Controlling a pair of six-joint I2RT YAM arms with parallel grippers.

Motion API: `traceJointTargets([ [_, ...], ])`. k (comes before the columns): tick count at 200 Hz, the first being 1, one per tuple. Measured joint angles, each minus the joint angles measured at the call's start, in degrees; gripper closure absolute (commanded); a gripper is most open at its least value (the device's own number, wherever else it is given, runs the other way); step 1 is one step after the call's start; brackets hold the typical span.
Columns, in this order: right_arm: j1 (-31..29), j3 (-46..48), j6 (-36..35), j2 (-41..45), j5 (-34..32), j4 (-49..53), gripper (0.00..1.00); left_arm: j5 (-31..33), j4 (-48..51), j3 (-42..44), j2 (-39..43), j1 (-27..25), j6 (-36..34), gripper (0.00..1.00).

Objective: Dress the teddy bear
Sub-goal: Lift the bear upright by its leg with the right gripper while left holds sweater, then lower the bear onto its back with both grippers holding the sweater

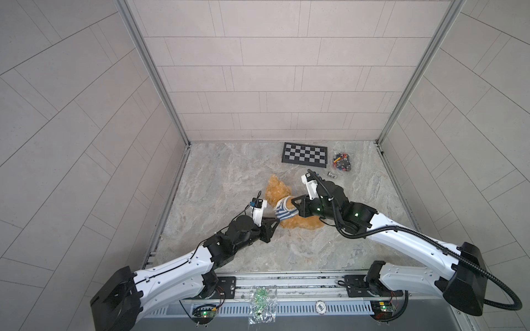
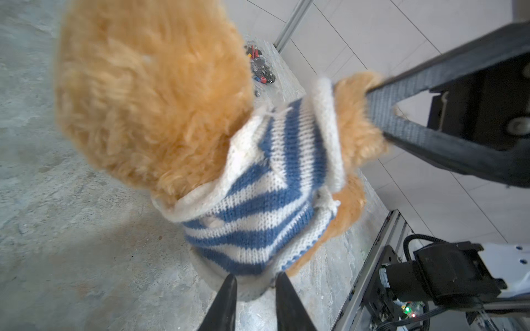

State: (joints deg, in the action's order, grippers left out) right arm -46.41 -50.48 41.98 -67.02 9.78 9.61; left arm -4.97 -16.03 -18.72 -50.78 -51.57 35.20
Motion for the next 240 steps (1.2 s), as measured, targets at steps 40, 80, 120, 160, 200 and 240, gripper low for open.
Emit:
traceJointTargets([
  [40, -1.4, 1.4, -0.6, -2.8, -1.2, -0.9, 1.0, -2.4, -0.4, -0.9, 0.5, 0.8, 2.9, 0.65],
  [80, -2.6, 1.5, -0.6, -5.4, -1.2, -3.6, 0.84, -3.0, -0.8, -0.9, -0.7, 5.2, 6.4, 0.62],
  [120, -2.7, 0.7, -2.3, -7.2, 0.7, -4.8, 0.59, -4.3, -2.4, -0.6, -3.1, 8.7, 8.4, 0.65],
  [160, -2.4, -5.0, -8.0, -7.1, 1.2, 0.0, 0.52, -4.4, 0.5, -0.5, -0.7, 8.7, 7.9, 0.71],
  [200, 0.4, -7.6, -13.8, -6.2, 0.2, 5.7, 0.52, -2.0, 14.4, -1.8, 6.1, 8.7, 5.9, 0.66],
  [240, 3.7, -7.2, -17.9, -8.9, -0.4, 8.4, 0.52, -1.7, 24.4, -2.1, 12.4, 8.5, 5.9, 0.63],
])
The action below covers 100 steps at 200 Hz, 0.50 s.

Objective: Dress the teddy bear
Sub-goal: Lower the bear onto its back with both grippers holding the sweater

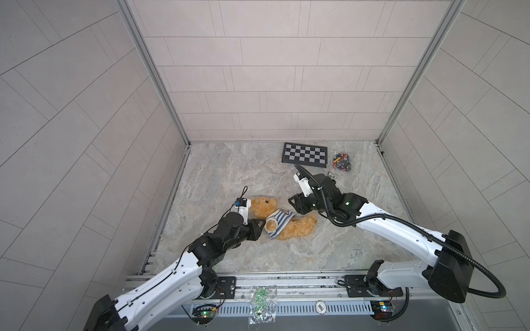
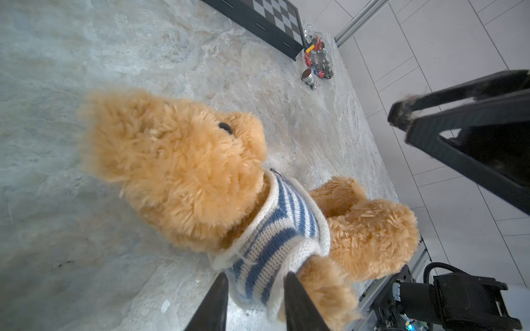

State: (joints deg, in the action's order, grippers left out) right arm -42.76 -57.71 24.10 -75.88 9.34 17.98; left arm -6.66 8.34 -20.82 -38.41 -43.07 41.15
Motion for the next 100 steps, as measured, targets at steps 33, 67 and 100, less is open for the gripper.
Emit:
traceJointTargets([
  [33, 0.3, -0.1, -2.3, -6.8, 0.1, 0.3, 0.53, -1.7, 1.6, -0.7, 0.2, -0.2, 1.0, 0.64],
  [67, 0.3, -0.1, -2.7, -11.7, 1.7, 1.0, 0.57, -4.1, 0.0, -2.3, -2.8, -0.8, 3.0, 0.66],
  [100, -1.5, -0.1, -2.4, -13.6, 4.0, 0.8, 0.59, -4.9, -4.4, -1.5, -8.3, -0.4, 6.8, 0.67],
])
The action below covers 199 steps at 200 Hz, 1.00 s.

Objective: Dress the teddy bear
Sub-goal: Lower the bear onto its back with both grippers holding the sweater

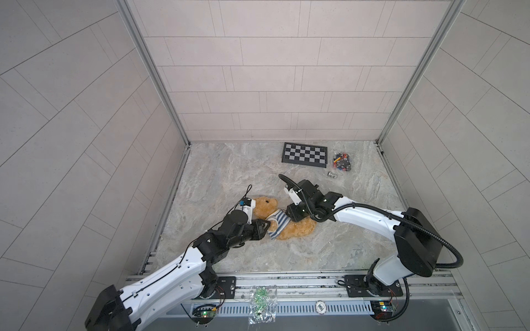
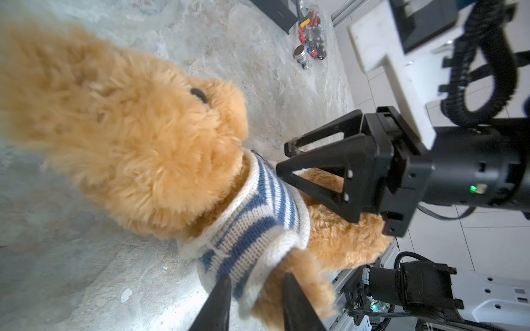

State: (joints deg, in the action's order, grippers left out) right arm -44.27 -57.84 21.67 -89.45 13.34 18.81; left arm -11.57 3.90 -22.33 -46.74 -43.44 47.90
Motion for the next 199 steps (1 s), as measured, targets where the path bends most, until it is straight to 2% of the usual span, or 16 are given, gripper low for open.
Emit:
traceJointTargets([
  [38, -1.8, 2.0, 2.0, 0.2, 2.4, -3.3, 0.59, -0.8, -4.6, -0.1, -7.5, 1.9, 1.0, 0.67],
  [79, -4.2, 7.4, 7.1, 2.0, 2.5, -9.8, 0.62, -4.0, -2.8, -7.8, -15.9, 7.1, -4.5, 0.68],
  [106, -7.5, 9.2, 11.0, 2.1, 1.8, -15.1, 0.66, -4.5, 1.2, -11.7, -15.8, 9.2, -8.2, 0.65],
  [131, -8.9, 10.6, 14.1, 2.1, 1.0, -19.1, 0.67, -3.5, 5.9, -13.8, -12.3, 8.0, -9.9, 0.65],
  [159, -9.2, 10.6, 15.6, 2.1, -0.2, -20.4, 0.68, -1.3, 9.8, -14.6, -8.3, 2.7, -9.7, 0.66],
  [178, -9.5, 10.6, 16.2, 2.3, -0.9, -20.8, 0.68, -1.2, 9.8, -13.9, -8.0, 0.2, -8.2, 0.68],
  [199, -9.6, 11.4, 16.6, 4.1, -1.6, -20.8, 0.68, -1.1, 9.3, -12.0, -9.6, -0.1, -6.7, 0.69],
])
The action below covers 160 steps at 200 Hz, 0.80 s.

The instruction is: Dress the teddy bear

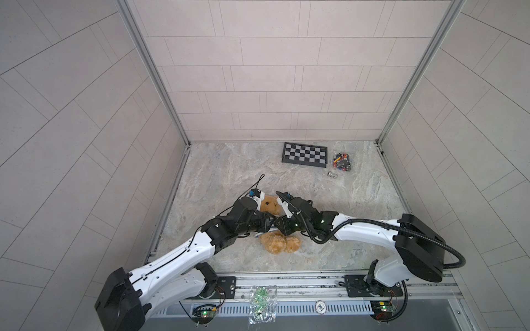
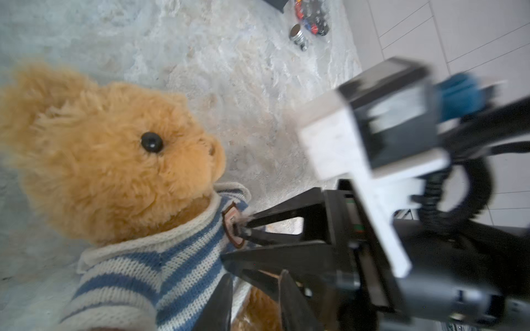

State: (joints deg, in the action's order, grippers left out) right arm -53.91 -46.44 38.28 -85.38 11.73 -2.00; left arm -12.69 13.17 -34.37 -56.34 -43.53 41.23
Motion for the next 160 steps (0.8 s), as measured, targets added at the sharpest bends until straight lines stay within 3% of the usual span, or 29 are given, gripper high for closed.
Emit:
traceJointTargets([
  [47, 0.0, 2.3, -1.7, 8.5, -4.1, 2.0, 0.66, -0.2, -0.9, 2.2, -4.8, 0.1, 0.4, 0.69],
  [76, 0.3, 4.2, -3.8, 12.2, -8.3, 3.7, 0.65, -1.7, -1.9, 2.8, -4.7, 3.3, -0.9, 0.7],
  [105, 0.6, 4.7, -5.3, 11.2, -9.9, 5.6, 0.6, -4.3, -2.3, 2.9, -5.5, 6.9, -2.6, 0.69],
  [160, 1.9, 4.0, -4.5, 3.8, -7.0, 6.3, 0.43, -6.0, -2.2, 3.1, -3.3, 7.6, -3.9, 0.67],
])
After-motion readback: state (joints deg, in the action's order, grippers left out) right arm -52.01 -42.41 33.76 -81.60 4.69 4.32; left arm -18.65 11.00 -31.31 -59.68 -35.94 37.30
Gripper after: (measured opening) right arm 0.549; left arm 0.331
